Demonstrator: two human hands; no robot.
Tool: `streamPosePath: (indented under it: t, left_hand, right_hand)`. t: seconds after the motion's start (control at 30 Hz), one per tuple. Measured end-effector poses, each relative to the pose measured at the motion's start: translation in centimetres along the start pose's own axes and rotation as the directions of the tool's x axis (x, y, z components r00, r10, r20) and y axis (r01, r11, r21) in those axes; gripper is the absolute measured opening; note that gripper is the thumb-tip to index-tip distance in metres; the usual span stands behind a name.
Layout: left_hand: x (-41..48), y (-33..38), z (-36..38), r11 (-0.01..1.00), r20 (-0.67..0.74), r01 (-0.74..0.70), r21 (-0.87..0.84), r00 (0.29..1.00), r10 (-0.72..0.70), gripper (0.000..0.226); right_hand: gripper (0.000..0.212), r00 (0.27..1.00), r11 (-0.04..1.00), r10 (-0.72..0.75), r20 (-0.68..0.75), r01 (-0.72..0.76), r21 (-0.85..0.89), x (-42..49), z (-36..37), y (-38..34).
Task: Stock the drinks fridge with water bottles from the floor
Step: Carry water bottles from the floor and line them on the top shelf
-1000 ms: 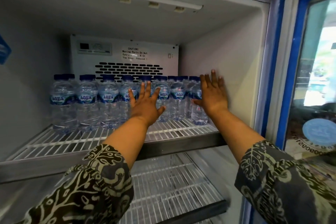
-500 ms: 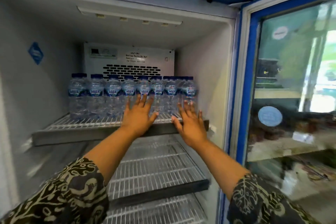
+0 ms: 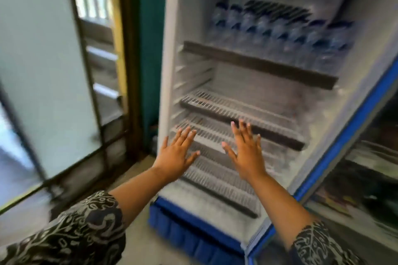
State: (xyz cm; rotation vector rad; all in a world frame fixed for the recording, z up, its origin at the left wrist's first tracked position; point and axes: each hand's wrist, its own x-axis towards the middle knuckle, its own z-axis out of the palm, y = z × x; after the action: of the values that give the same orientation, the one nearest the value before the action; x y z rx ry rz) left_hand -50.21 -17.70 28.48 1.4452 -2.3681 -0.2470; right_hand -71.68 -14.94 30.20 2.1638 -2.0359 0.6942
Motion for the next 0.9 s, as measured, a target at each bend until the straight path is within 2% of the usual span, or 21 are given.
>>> streamPosePath:
  t: [0.13, 0.27, 0.37, 0.47, 0.53, 0.63, 0.77, 0.9]
  left_hand:
    - [-12.4, -5.6, 2.3, 0.973, 0.063, 0.225, 0.051, 0.972, -0.228, 0.115]
    - [-23.3, -10.6, 3.3, 0.901, 0.125, 0.429, 0.07, 0.892, -0.434, 0.121]
    - [-30.4, -14.8, 3.8, 0.824, 0.162, 0.564, 0.053, 0.809, -0.565, 0.122]
    - [-36.3, -18.1, 3.7, 0.736, 0.181, 0.676, 0.016, 0.722, -0.667, 0.12]
    - [-40.0, -20.2, 3.8, 0.697, 0.22, 0.717, 0.015, 0.677, -0.702, 0.113]
    - [-44.9, -23.7, 4.4, 0.657, 0.273, 0.753, 0.033, 0.626, -0.731, 0.105]
    - [-50.8, -28.6, 7.4, 0.561, 0.3, 0.828, 0.021, 0.53, -0.793, 0.073]
    - [-56.0, -32.5, 13.1, 0.426, 0.315, 0.905, -0.002, 0.405, -0.858, 0.069]
  right_hand:
    - [0.087, 0.973, 0.987, -0.112, 0.204, 0.086, 0.132, -5.8, 6.3, -5.8]
    - [0.095, 0.909, 0.962, -0.239, 0.341, 0.174, 0.208, -10.6, 12.1, -12.2]
    - [0.101, 0.832, 0.942, -0.319, 0.454, 0.224, 0.25, -13.3, 16.4, -17.3]
    - [0.081, 0.738, 0.917, -0.39, 0.55, 0.255, 0.308, -15.9, 19.7, -22.5]
    - [0.068, 0.687, 0.902, -0.421, 0.593, 0.244, 0.358, -17.9, 22.0, -25.8]
    - [0.065, 0.645, 0.892, -0.427, 0.634, 0.183, 0.414, -21.0, 25.6, -30.0]
    - [0.061, 0.567, 0.89, -0.419, 0.709, 0.1, 0.445, -26.1, 32.0, -34.2]
    - [0.054, 0.445, 0.901, -0.409, 0.796, 0.061, 0.429, -31.0, 39.7, -36.2]
